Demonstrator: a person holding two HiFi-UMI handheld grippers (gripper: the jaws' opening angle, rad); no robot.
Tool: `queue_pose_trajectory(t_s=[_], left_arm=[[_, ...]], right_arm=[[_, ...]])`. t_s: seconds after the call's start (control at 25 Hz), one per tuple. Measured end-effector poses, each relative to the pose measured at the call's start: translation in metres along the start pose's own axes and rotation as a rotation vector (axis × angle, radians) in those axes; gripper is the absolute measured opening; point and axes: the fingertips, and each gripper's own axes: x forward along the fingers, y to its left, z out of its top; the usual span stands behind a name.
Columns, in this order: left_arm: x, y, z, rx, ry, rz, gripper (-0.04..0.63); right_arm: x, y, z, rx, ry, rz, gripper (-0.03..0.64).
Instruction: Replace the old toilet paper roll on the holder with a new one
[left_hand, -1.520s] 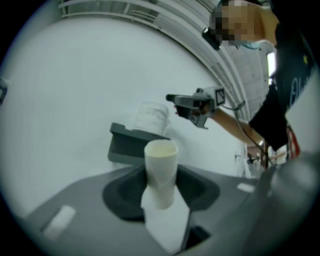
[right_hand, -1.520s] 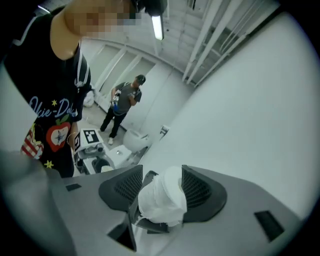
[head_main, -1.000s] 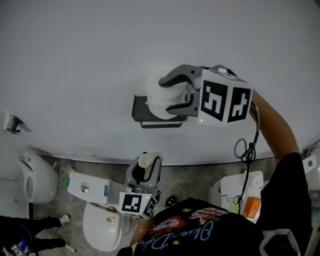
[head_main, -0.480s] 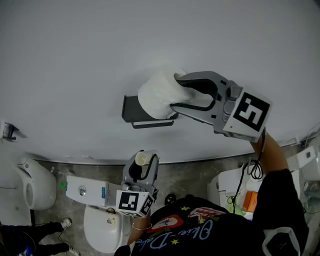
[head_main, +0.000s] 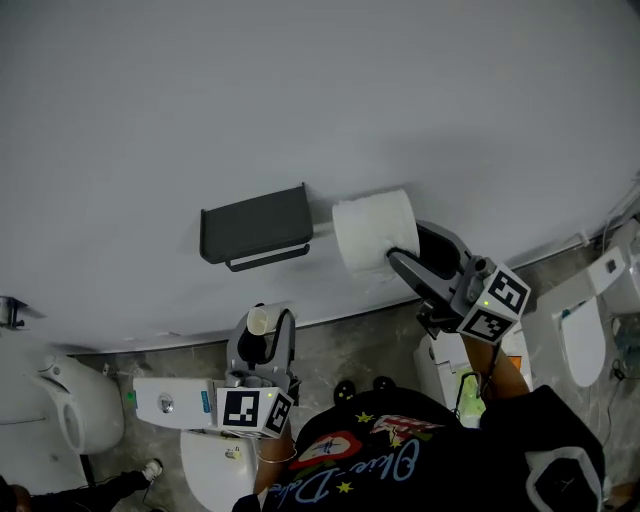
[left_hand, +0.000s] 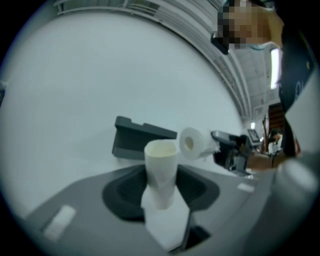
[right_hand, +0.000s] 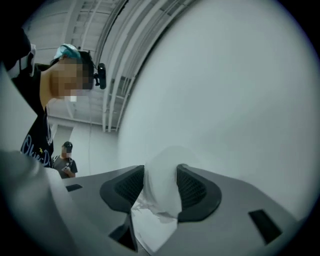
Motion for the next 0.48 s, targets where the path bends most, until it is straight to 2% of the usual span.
queue_pose_trajectory(t_s=[0.08,0.16,0.36,0.48], left_arm=[[-0.001,0.000,0.000,0.006,0.005,0.000,0.176],[-0.002,0.000,0.001,0.008,0.009,0.002,0.176],[-0.010,0.001,0.003,0.001,0.003,0.020,0.176],[-0.014,0.003,0.002,0.000,0.006,0.025,0.176]], right_arm=[[-0.008,-0.013,-0.026,0.080,0.010,-0.053,0.210],[-0.005,-0.020,-0.044,0.138,0.016,-0.069,0.209],[0.016,-0.023,-0.067,0.240,-0.012,-0.050,0.209],[0.032,-0.013,-0.076,0.255,-0.006,-0.020,0.209]])
